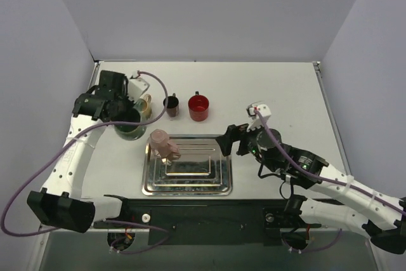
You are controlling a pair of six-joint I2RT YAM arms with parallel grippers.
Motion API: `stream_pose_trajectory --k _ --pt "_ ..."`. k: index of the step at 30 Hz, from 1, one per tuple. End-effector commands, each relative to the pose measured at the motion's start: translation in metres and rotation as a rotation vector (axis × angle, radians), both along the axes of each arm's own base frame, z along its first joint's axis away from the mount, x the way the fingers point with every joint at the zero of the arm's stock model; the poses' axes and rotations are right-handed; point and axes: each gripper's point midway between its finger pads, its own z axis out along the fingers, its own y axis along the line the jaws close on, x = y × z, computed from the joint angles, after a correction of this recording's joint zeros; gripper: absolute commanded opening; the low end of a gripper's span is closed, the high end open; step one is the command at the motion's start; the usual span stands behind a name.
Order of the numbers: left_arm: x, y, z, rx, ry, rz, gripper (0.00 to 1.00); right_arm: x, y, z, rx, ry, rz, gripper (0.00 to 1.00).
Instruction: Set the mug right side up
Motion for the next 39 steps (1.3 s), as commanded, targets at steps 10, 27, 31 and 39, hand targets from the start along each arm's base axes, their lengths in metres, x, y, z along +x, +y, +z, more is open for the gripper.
stream_pose_trajectory --k 10,27,31,39 --pt "-0.06 0.113 -0.099 -0.103 0.265 0.229 0.0 -0.021 0.114 -0.059 -0.179 -0.018 0.567 0.88" --pt "-0.012 0.149 -0.186 -0.096 0.394 0.023 0.0 0.053 0.21 -0.169 -0.571 -0.018 0.657 0.81" --pt "-0.008 0.145 -0.187 -0.124 0.393 -0.018 0.18 0.061 0.219 -0.184 -0.606 0.012 0.679 0.73" --pt "-0.008 0.14 -0.171 -0.155 0.367 -0.081 0.46 0.059 0.23 -0.208 -0.619 0.08 0.719 0.37"
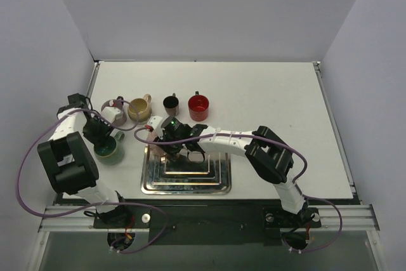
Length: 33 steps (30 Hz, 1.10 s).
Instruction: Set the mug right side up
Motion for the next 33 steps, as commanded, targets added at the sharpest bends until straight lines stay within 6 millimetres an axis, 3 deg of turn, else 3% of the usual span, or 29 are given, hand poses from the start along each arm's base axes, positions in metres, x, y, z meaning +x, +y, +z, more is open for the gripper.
stream_pose_trajectory --k 1,6,7,10,14,15,16,17,20,24,29,30,31,32,33 --pt "0.016 -0.004 0.031 -0.042 -0.103 -0.061 0.48 -0.002 0.004 0.001 -0.007 0.015 0.015 0.3" --pt "0.014 -0.023 0.065 -0.111 -0.178 -0.107 0.5 -0.01 -0.005 0.004 -0.024 0.048 -0.001 0.09" --pt "0.014 -0.029 0.074 -0.122 -0.202 -0.122 0.5 -0.012 -0.006 0.013 -0.016 0.056 -0.011 0.02" --pt "0.005 -0.057 0.101 -0.216 -0.253 -0.183 0.5 -0.02 -0.006 0.037 0.035 0.084 -0.031 0.0" --pt "-0.003 -0.105 0.139 -0.228 -0.349 -0.312 0.51 -0.027 -0.008 0.094 0.23 0.226 -0.164 0.0" --pt "-0.002 -0.108 0.154 -0.189 -0.406 -0.293 0.52 -0.033 -0.009 0.112 0.295 0.284 -0.197 0.0" --pt "0.0 -0.125 0.162 -0.179 -0.436 -0.339 0.51 -0.03 -0.014 0.122 0.33 0.313 -0.233 0.0" --pt "-0.002 -0.13 0.181 -0.154 -0.498 -0.333 0.52 -0.033 -0.018 0.139 0.385 0.355 -0.269 0.0" --pt "-0.019 -0.171 0.219 -0.205 -0.567 -0.476 0.54 -0.03 -0.036 0.164 0.483 0.435 -0.366 0.0" --pt "-0.036 -0.2 0.276 -0.311 -0.7 -0.585 0.69 -0.039 -0.054 0.216 0.707 0.492 -0.417 0.0" --pt "-0.026 -0.225 0.353 -0.202 -1.141 -0.71 0.8 -0.048 -0.086 0.282 0.904 0.414 -0.426 0.0" --pt "-0.036 -0.236 0.364 -0.197 -1.204 -0.773 0.8 -0.052 -0.094 0.297 0.946 0.403 -0.423 0.0" --pt "-0.032 -0.24 0.366 -0.12 -1.265 -0.842 0.8 -0.053 -0.098 0.304 0.971 0.392 -0.431 0.0" --pt "-0.045 -0.248 0.377 -0.08 -1.346 -0.93 0.8 -0.058 -0.106 0.319 1.024 0.385 -0.424 0.0" --pt "-0.046 -0.261 0.372 -0.053 -1.398 -1.001 0.79 -0.058 -0.111 0.327 1.058 0.378 -0.433 0.0"
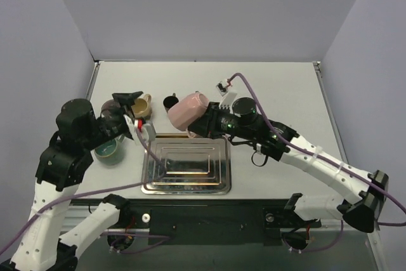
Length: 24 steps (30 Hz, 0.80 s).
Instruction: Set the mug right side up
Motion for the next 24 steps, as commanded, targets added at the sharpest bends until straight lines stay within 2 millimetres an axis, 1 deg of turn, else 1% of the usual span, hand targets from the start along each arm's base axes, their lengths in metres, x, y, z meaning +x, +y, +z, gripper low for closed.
stream_pose_trajectory --k 1,2,3,4,5,7,11,12,15,18,19,20,21,24 --pt "-0.012 -0.023 0.055 0.116 -0.523 -0.132 0.79 -0.01 -0.02 0.106 0.342 -0.13 -0.08 0.0" --pt "-0.012 -0.034 0.048 0.132 -0.611 -0.168 0.79 -0.009 -0.024 0.111 0.359 -0.14 -0.099 0.0" --pt "-0.019 -0.033 0.057 0.19 -0.766 -0.176 0.79 -0.012 -0.031 0.118 0.383 -0.155 -0.112 0.0" --pt "-0.015 -0.04 0.052 0.181 -0.868 -0.167 0.77 -0.015 -0.032 0.12 0.385 -0.16 -0.112 0.0" --pt "-0.022 -0.04 0.073 0.152 -1.045 -0.138 0.77 -0.018 -0.034 0.121 0.371 -0.174 -0.115 0.0" --pt "-0.03 -0.044 0.077 0.154 -1.149 -0.153 0.77 -0.022 -0.036 0.125 0.365 -0.195 -0.117 0.0" --pt "-0.043 -0.055 0.07 0.195 -1.244 -0.239 0.76 -0.031 -0.033 0.133 0.361 -0.221 -0.098 0.0" --pt "-0.045 -0.057 0.068 0.193 -1.254 -0.249 0.76 -0.032 -0.033 0.136 0.362 -0.232 -0.098 0.0" --pt "-0.05 -0.06 0.063 0.191 -1.284 -0.275 0.76 -0.034 -0.027 0.139 0.363 -0.238 -0.087 0.0" --pt "-0.047 -0.061 0.048 0.231 -1.252 -0.29 0.76 -0.038 -0.019 0.147 0.365 -0.254 -0.06 0.0" --pt "-0.046 -0.064 0.039 0.242 -1.221 -0.313 0.76 -0.039 -0.015 0.146 0.359 -0.255 -0.052 0.0" --pt "-0.048 -0.064 0.037 0.249 -1.218 -0.327 0.76 -0.039 -0.012 0.148 0.357 -0.258 -0.049 0.0" --pt "-0.047 -0.066 0.029 0.259 -1.194 -0.345 0.75 -0.039 -0.01 0.148 0.352 -0.258 -0.047 0.0" --pt "-0.04 -0.067 0.017 0.301 -1.155 -0.348 0.75 -0.038 -0.01 0.15 0.346 -0.264 -0.047 0.0"
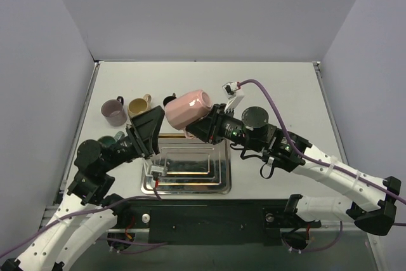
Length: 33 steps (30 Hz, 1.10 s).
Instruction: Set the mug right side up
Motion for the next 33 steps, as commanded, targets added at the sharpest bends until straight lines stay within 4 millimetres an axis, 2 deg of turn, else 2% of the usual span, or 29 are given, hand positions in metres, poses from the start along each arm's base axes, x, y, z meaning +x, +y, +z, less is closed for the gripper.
stream_pose_trajectory --k 1,5,10,13,15,17,18,19,20,21,23,24,25,26,27,28,29,30,31,32,33 --pt "0.003 -0.005 -0.017 0.072 0.014 0.001 0.75 0.001 -0.004 0.078 0.185 -0.144 -0.017 0.0" --pt "0.006 -0.007 -0.016 0.069 0.012 0.001 0.75 0.003 -0.001 0.076 0.188 -0.139 -0.02 0.0" --pt "0.005 -0.017 -0.009 0.067 -0.046 -0.043 0.75 0.001 0.013 0.075 0.198 -0.122 0.018 0.0" --pt "0.008 -0.02 -0.01 0.072 -0.051 -0.044 0.71 -0.001 0.019 0.076 0.208 -0.117 0.041 0.0" --pt "0.01 -0.023 -0.009 0.068 -0.055 -0.047 0.65 -0.001 0.023 0.072 0.199 -0.108 0.051 0.0" --pt "0.011 -0.025 -0.009 0.068 -0.057 -0.053 0.52 -0.002 0.026 0.067 0.194 -0.098 0.062 0.0" --pt "0.011 -0.026 -0.009 0.064 -0.055 -0.059 0.37 -0.001 0.026 0.064 0.19 -0.092 0.065 0.0" --pt "0.012 -0.026 -0.009 0.061 -0.056 -0.058 0.27 -0.001 0.026 0.059 0.181 -0.081 0.065 0.0" --pt "0.011 -0.027 -0.01 0.061 -0.05 -0.06 0.0 0.002 0.024 0.056 0.175 -0.079 0.062 0.0" --pt "0.012 -0.027 -0.011 0.062 -0.047 -0.057 0.0 0.003 0.023 0.049 0.154 -0.064 0.057 0.0" --pt "0.018 -0.025 -0.019 0.08 -0.012 -0.033 0.0 0.021 0.01 0.033 0.105 -0.044 -0.009 0.19" --pt "0.019 -0.026 -0.028 0.105 0.036 -0.029 0.0 0.025 0.005 0.026 0.078 -0.036 -0.03 0.41" --pt "0.028 -0.019 -0.027 0.109 0.076 0.031 0.0 0.035 -0.008 0.01 0.014 -0.027 -0.096 0.49" --pt "0.036 -0.018 -0.049 0.168 0.173 0.059 0.0 0.04 -0.016 0.003 -0.015 -0.028 -0.128 0.6" --pt "0.053 -0.006 -0.055 0.172 0.256 0.164 0.0 0.048 -0.032 -0.008 -0.075 -0.043 -0.197 0.63" --pt "0.061 0.002 -0.071 0.199 0.35 0.227 0.0 0.053 -0.039 -0.009 -0.085 -0.057 -0.235 0.7" --pt "0.077 0.016 -0.083 0.173 0.482 0.34 0.0 0.057 -0.056 -0.027 -0.166 -0.054 -0.284 0.74" --pt "0.085 0.026 -0.086 0.147 0.553 0.412 0.0 0.059 -0.065 -0.034 -0.206 -0.068 -0.31 0.82" --pt "0.097 0.041 -0.099 0.123 0.692 0.535 0.0 0.061 -0.078 -0.041 -0.253 -0.066 -0.353 0.82" --pt "0.102 0.052 -0.104 0.09 0.763 0.612 0.0 0.063 -0.086 -0.048 -0.293 -0.073 -0.368 0.83" --pt "0.107 0.065 -0.119 0.06 0.902 0.73 0.0 0.063 -0.095 -0.052 -0.325 -0.076 -0.392 0.83"
